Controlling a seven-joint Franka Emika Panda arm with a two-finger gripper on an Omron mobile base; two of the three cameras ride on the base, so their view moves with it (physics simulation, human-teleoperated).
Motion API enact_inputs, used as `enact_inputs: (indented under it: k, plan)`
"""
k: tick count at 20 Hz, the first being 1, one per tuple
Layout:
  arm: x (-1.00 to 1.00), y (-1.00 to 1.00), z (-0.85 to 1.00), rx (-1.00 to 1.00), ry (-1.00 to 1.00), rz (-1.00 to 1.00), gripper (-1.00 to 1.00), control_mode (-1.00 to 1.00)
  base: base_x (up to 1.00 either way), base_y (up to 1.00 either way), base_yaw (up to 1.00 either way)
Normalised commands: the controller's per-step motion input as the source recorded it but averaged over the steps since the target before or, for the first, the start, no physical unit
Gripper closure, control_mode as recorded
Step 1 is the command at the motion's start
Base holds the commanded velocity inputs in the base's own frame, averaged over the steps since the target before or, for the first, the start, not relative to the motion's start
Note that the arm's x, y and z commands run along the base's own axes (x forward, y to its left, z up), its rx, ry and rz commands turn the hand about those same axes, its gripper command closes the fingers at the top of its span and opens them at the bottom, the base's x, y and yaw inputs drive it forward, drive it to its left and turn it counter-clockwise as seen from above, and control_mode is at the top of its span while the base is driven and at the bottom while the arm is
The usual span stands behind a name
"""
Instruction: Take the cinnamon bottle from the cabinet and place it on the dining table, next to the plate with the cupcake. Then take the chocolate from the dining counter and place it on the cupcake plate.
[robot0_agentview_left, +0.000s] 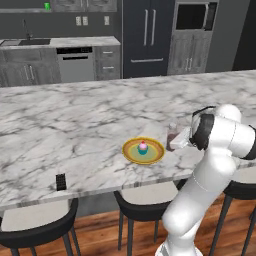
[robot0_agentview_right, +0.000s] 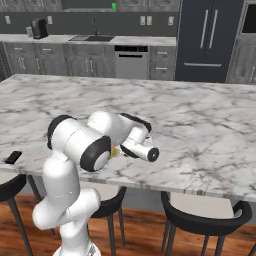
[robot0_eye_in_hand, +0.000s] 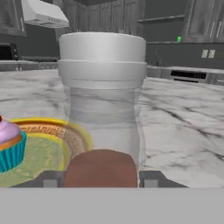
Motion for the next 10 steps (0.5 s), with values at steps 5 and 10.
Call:
enact_inputs:
  k: [5,10]
  plan:
    - [0.21,-0.28,-0.35,0.08,0.0,0.0,1.0,-1.0,0.0,0.0,0.0]
    - [0.2,-0.08,-0.14,0.03,0.0,0.0,1.0,-1.0,0.0,0.0,0.0]
